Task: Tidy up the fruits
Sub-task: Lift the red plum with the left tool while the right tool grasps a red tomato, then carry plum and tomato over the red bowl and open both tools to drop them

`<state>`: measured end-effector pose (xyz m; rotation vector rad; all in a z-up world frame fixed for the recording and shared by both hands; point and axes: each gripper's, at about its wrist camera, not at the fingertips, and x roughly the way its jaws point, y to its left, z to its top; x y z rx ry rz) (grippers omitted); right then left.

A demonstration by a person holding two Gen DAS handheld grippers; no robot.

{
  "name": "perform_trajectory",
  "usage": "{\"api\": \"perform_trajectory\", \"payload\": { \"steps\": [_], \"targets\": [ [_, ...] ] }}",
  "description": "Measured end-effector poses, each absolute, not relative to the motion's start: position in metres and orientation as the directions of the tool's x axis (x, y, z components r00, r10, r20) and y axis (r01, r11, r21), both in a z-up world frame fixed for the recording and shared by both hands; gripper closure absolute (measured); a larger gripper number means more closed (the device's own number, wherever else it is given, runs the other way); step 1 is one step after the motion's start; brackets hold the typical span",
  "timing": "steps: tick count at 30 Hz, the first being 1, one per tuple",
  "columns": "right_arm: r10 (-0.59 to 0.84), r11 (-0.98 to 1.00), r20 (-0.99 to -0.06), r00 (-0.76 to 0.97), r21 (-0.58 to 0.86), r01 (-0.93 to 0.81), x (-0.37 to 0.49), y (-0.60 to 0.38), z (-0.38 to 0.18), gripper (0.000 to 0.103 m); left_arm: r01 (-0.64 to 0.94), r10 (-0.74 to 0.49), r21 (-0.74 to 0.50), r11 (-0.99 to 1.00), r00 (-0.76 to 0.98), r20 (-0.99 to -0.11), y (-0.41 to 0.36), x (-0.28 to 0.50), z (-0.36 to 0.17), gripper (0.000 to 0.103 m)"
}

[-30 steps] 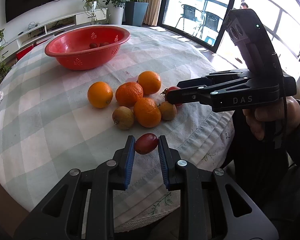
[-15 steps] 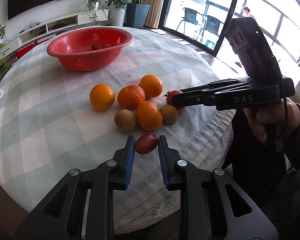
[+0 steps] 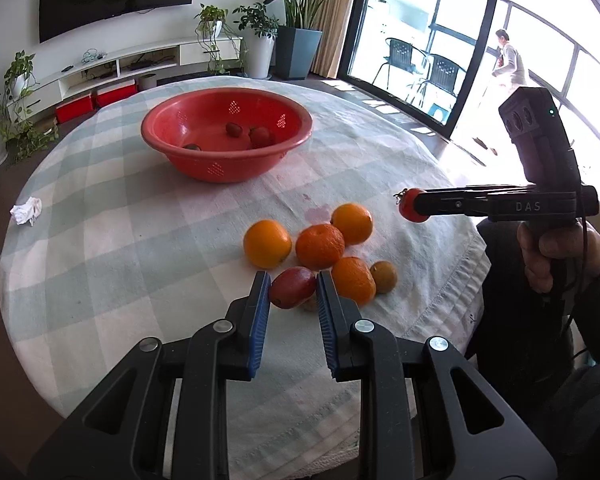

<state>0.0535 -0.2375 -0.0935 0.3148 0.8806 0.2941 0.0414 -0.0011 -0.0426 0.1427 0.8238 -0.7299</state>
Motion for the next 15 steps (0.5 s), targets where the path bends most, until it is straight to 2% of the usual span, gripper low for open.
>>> {"api": "perform_trajectory", "payload": {
  "steps": [6,15],
  "targets": [
    [0.346,0.92,-0.662,0.665,0.379,-0.102,0.072,-0.258,-0.062,0.069,0.621,-0.517,-0.119,0.775,0.514,-0.685,0.003,0.087,-0.015,0.081],
    [0.356,0.931,-0.593,0.722,0.289,-0.221,0.138,-0.228,-0.007,0.069,0.634,-0.479,-0.036,0.773,0.545,-0.688,-0.033,0.177,0.014,0.081]
  ]
}}
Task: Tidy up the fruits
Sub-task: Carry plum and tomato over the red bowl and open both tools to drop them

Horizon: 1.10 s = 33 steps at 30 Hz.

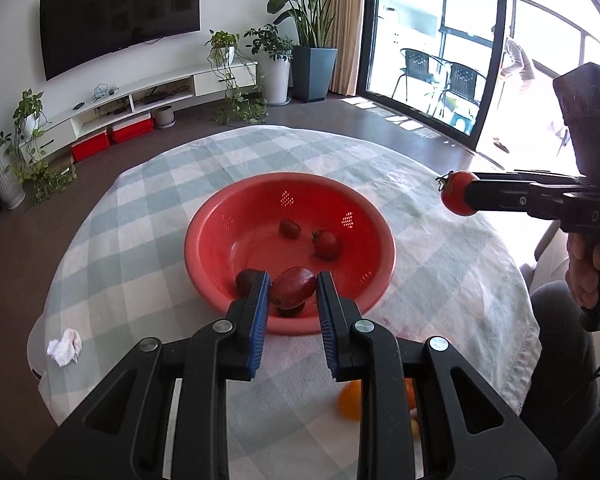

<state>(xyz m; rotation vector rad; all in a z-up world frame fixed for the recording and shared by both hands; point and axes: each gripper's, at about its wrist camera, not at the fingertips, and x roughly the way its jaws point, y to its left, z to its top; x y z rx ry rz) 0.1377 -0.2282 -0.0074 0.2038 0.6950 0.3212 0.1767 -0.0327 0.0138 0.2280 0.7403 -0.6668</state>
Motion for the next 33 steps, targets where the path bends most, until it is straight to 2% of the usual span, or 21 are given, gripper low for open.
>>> {"api": "perform_trajectory", "payload": {
  "steps": [6,18,33],
  "targets": [
    [0.367,0.928,-0.655,0.661,0.211,-0.306,0.184,-0.185,-0.022,0.069,0.66,-0.433,0.009,0.751,0.503,-0.748,-0.068,0.233,-0.007,0.081],
    [0.307,0.937,-0.764,0.568,0.138,-0.321,0.233,-0.168,-0.078,0.069,0.687,-0.389,0.006,0.727,0.42,-0.82,-0.094,0.283,-0.065,0.081],
    [0.231,0.937,-0.79,0.568,0.024,-0.348,0.236,-0.157,-0.095,0.069,0.703,-0.361,0.059,0.708,0.433,-0.826,-0.104,0.286,-0.075,0.081]
  ]
}}
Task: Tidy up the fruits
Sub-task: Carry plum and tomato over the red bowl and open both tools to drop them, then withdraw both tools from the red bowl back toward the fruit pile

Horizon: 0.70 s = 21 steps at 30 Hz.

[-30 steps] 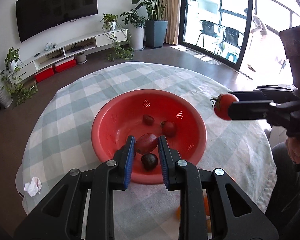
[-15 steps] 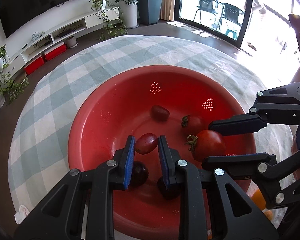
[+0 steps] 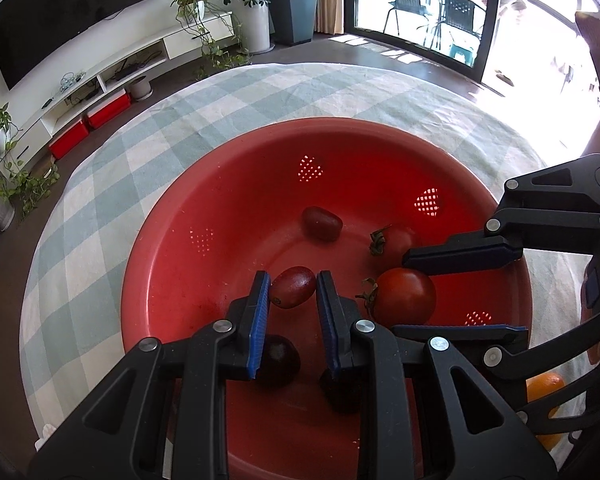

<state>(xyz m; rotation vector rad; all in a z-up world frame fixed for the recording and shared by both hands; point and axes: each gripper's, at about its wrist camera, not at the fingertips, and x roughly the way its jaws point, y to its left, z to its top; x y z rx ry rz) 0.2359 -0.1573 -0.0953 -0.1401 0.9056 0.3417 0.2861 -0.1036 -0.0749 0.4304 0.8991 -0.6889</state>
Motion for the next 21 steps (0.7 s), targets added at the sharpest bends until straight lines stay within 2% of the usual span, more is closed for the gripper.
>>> {"api": "perform_trajectory", "payload": {
  "steps": [8,10,11,12,13,16,19,21],
  "targets": [
    [0.214,0.937,-0.794,0.568,0.003,-0.349,0.232,-0.152,-0.094,0.068,0.696,-0.354,0.065,0.715,0.44,-0.826,-0.103,0.285,-0.073,0.078],
    [0.206,0.937,-0.794,0.572,-0.008,-0.348,0.232,-0.15,-0.094,0.068,0.69,-0.351,0.071,0.72,0.451,-0.821,-0.102,0.284,-0.071,0.072],
    [0.201,0.938,-0.794,0.574,-0.013,-0.347,0.231,-0.149,-0.094,0.068,0.685,-0.351,0.072,0.725,0.456,-0.818,-0.101,0.284,-0.07,0.063],
    [0.194,0.939,-0.795,0.575,-0.019,-0.344,0.233,-0.15,-0.094,0.068,0.679,-0.348,0.074,0.731,0.464,-0.815,-0.1,0.284,-0.069,0.049],
    [0.184,0.94,-0.797,0.576,-0.028,-0.34,0.234,-0.149,-0.094,0.068,0.673,-0.351,0.071,0.737,0.47,-0.81,-0.098,0.285,-0.067,0.045],
    [0.197,0.941,-0.791,0.579,-0.014,-0.338,0.232,-0.152,-0.091,0.066,0.663,-0.356,0.063,0.746,0.477,-0.804,-0.092,0.285,-0.063,0.04],
    [0.197,0.944,-0.784,0.589,-0.011,-0.33,0.23,-0.153,-0.088,0.056,0.656,-0.359,0.065,0.752,0.49,-0.794,-0.087,0.279,-0.055,0.039],
    [0.202,0.945,-0.779,0.593,-0.003,-0.326,0.227,-0.153,-0.084,0.052,0.65,-0.368,0.061,0.757,0.501,-0.783,-0.082,0.273,-0.047,0.03]
  ]
}}
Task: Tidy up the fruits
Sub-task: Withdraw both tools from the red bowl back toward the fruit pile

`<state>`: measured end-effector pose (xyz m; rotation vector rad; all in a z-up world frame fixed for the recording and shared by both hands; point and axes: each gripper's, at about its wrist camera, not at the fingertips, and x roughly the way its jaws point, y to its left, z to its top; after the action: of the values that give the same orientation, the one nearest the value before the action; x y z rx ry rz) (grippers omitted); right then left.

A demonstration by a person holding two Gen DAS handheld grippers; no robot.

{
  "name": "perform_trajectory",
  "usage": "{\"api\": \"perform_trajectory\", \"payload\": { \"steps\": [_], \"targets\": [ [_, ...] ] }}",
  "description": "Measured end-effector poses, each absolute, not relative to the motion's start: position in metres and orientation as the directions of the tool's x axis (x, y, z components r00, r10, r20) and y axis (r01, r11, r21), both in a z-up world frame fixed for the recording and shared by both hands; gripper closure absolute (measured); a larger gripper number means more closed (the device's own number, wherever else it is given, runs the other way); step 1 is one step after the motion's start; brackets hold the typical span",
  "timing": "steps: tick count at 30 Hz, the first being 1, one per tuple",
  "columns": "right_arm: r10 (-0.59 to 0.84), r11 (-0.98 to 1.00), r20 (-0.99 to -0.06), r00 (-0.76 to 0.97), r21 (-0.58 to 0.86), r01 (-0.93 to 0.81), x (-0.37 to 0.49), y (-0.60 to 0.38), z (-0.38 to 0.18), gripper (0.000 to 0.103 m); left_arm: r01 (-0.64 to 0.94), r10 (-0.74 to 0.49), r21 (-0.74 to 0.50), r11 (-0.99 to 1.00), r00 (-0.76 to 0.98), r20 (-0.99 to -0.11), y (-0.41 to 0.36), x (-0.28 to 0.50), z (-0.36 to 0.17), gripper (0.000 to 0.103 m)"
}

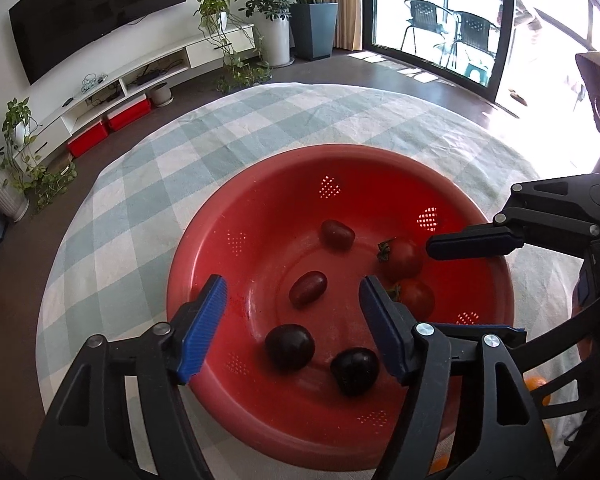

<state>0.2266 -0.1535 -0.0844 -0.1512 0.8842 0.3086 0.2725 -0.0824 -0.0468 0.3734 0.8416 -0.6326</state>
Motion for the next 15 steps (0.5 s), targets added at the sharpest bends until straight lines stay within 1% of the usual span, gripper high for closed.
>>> {"api": "perform_trajectory", "payload": {
  "steps": [4,5,6,7,8,9,12,15],
  "targets": [
    [0.214,0.948,-0.754,0.621,0.008,-0.317,0.213,-0.158,-0.071,0.051,0.641,-0.398,0.052,0.766,0.536,-0.744,-0.07,0.247,-0.023,0.023],
    [0.219,0.95,-0.742,0.634,0.014,-0.312,0.208,-0.161,-0.066,0.048,0.638,-0.407,0.048,0.769,0.545,-0.733,-0.067,0.239,-0.018,0.016],
    [0.224,0.952,-0.729,0.647,0.023,-0.304,0.202,-0.165,-0.06,0.043,0.631,-0.413,0.045,0.774,0.558,-0.719,-0.064,0.23,-0.012,0.011],
    [0.233,0.954,-0.715,0.659,0.036,-0.298,0.195,-0.168,-0.055,0.041,0.625,-0.42,0.038,0.78,0.568,-0.707,-0.06,0.222,-0.007,0.008],
    [0.248,0.954,-0.697,0.673,0.053,-0.296,0.187,-0.172,-0.049,0.036,0.617,-0.428,0.028,0.786,0.576,-0.696,-0.056,0.212,-0.003,0.003],
    [0.261,0.953,-0.679,0.686,0.07,-0.294,0.179,-0.175,-0.043,0.031,0.613,-0.436,0.017,0.79,0.581,-0.687,-0.052,0.202,0.0,0.0],
    [0.292,0.951,-0.627,0.722,0.109,-0.29,0.148,-0.186,-0.031,0.022,0.596,-0.449,-0.003,0.803,0.601,-0.661,-0.041,0.17,0.006,0.0],
    [0.316,0.946,-0.589,0.743,0.139,-0.292,0.114,-0.192,-0.026,0.018,0.589,-0.457,-0.022,0.808,0.603,-0.654,-0.03,0.138,0.005,0.0]
  ]
}}
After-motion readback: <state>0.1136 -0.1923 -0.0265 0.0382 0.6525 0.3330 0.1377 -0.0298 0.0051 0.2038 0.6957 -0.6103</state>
